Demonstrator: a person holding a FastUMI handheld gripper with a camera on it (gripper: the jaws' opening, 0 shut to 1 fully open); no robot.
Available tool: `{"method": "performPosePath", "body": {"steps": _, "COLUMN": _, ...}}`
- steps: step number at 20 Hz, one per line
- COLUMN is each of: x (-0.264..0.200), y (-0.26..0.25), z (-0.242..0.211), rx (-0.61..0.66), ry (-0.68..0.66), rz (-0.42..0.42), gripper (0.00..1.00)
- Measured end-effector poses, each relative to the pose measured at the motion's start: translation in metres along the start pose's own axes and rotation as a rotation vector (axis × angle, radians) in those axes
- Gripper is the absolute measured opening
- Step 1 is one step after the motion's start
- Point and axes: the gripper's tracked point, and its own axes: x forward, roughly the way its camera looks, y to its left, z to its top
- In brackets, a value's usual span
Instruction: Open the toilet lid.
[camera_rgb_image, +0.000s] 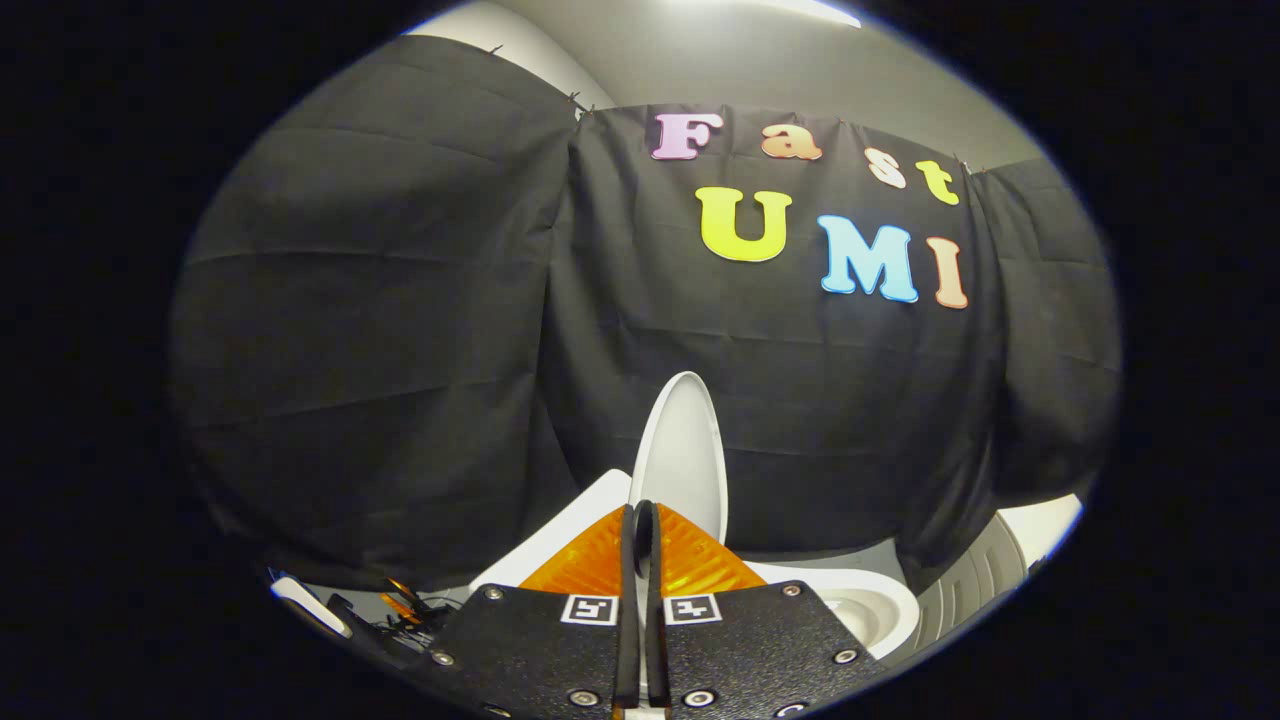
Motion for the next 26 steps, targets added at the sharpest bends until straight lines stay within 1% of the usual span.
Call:
{"method": "performPosePath", "body": {"steps": 2, "x": 0.002, "y": 0.004, "z": 0.002, "rx": -0.011, "ry": 0.001, "rz": 0.018, "gripper": 0.03}}
{"method": "performPosePath", "body": {"steps": 5, "x": -0.005, "y": -0.01, "z": 0.004, "rx": -0.059, "ry": -0.008, "rz": -0.005, "gripper": 0.03}}
{"method": "performPosePath", "body": {"steps": 6, "x": -0.007, "y": -0.013, "z": 0.005, "rx": -0.056, "ry": -0.013, "rz": 0.001, "gripper": 0.04}}
{"method": "performPosePath", "body": {"steps": 7, "x": -0.008, "y": -0.011, "z": 0.003, "rx": -0.029, "ry": -0.017, "rz": 0.04, "gripper": 0.06}}
{"method": "performPosePath", "body": {"steps": 9, "x": -0.016, "y": -0.009, "z": 0.009, "rx": 0.063, "ry": -0.051, "rz": 0.097, "gripper": 0.15}}
{"method": "performPosePath", "body": {"steps": 10, "x": -0.021, "y": -0.011, "z": 0.017, "rx": 0.1, "ry": -0.081, "rz": 0.114, "gripper": 0.27}}
{"method": "performPosePath", "body": {"steps": 11, "x": -0.027, "y": -0.018, "z": 0.025, "rx": 0.118, "ry": -0.111, "rz": 0.113, "gripper": 0.4}}
{"method": "performPosePath", "body": {"steps": 13, "x": -0.034, "y": -0.03, "z": 0.037, "rx": 0.137, "ry": -0.159, "rz": 0.117, "gripper": 0.66}}
{"method": "performPosePath", "body": {"steps": 15, "x": -0.042, "y": -0.042, "z": 0.051, "rx": 0.166, "ry": -0.21, "rz": 0.141, "gripper": 0.91}}
{"method": "performPosePath", "body": {"steps": 16, "x": -0.046, "y": -0.052, "z": 0.058, "rx": 0.178, "ry": -0.231, "rz": 0.144, "gripper": 0.94}}
{"method": "performPosePath", "body": {"steps": 17, "x": -0.048, "y": -0.068, "z": 0.064, "rx": 0.183, "ry": -0.248, "rz": 0.133, "gripper": 0.94}}
{"method": "performPosePath", "body": {"steps": 19, "x": -0.045, "y": -0.105, "z": 0.069, "rx": 0.198, "ry": -0.255, "rz": 0.08, "gripper": 0.94}}
{"method": "performPosePath", "body": {"steps": 22, "x": -0.042, "y": -0.15, "z": 0.078, "rx": 0.236, "ry": -0.271, "rz": 0.036, "gripper": 0.94}}
{"method": "performPosePath", "body": {"steps": 26, "x": -0.043, "y": -0.223, "z": 0.077, "rx": 0.193, "ry": -0.264, "rz": -0.06, "gripper": 0.95}}
